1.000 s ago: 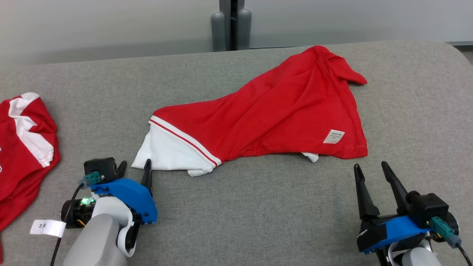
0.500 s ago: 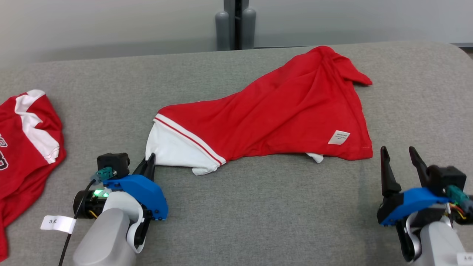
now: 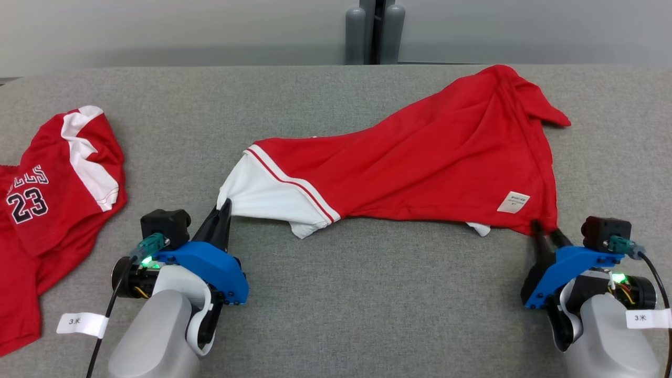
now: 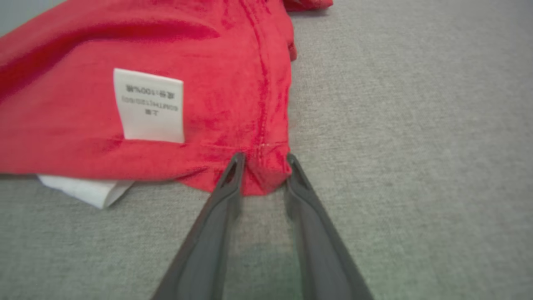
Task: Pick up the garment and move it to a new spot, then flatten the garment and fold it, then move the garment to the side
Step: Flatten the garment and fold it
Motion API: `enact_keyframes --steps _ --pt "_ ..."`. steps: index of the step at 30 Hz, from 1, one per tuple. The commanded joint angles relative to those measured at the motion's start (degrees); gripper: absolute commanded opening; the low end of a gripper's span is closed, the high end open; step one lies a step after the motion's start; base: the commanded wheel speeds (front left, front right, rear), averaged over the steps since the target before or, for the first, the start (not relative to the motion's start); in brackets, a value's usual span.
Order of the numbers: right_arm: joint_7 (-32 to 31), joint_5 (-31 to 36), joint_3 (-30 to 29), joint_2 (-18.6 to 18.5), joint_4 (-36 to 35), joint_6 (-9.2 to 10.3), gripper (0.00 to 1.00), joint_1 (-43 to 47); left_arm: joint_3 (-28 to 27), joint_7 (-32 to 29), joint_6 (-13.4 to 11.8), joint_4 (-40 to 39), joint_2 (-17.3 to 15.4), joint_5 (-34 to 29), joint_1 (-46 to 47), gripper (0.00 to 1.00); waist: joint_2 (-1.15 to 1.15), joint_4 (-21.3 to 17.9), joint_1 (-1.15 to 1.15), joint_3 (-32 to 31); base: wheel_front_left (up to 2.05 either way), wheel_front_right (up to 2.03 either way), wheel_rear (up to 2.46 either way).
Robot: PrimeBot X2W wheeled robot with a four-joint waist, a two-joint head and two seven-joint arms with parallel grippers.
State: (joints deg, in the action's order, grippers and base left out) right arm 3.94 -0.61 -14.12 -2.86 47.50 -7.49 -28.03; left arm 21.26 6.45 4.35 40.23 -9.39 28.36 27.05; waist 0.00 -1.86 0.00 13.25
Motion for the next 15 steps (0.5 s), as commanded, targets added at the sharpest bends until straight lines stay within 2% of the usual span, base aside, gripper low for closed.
enact_keyframes --steps 1,4,12,15 --pt "1.23 -1.14 0.35 -0.07 0.77 -0.01 0.0 -0.79 -0.08 0.4 -0.33 -0.73 -0.59 0.32 -0.49 0.0 0.0 -0.06 0.0 -0.22 0.0 0.0 0.0" --pt "3.9 -2.41 1.47 -0.08 1.14 -0.01 0.0 -1.47 -0.61 0.72 -0.22 -2.04 -0.65 1.11 -1.62 0.0 0.0 -0.5 0.0 -0.85 0.0 0.0 0.0" --pt "8.45 -3.24 2.52 -0.08 -4.4 -0.01 0.0 -2.7 -4.31 -1.51 1.89 -8.95 1.36 10.24 -3.87 0.0 0.0 -1.8 0.0 -3.52 0.0 0.0 0.0" --pt "8.14 -3.9 3.6 -0.83 -12.67 -0.01 0.0 -2.01 -6.63 -4.25 2.76 -17.24 1.74 17.06 -4.01 0.0 0.0 -2.22 0.0 -6.2 0.0 0.0 0.0"
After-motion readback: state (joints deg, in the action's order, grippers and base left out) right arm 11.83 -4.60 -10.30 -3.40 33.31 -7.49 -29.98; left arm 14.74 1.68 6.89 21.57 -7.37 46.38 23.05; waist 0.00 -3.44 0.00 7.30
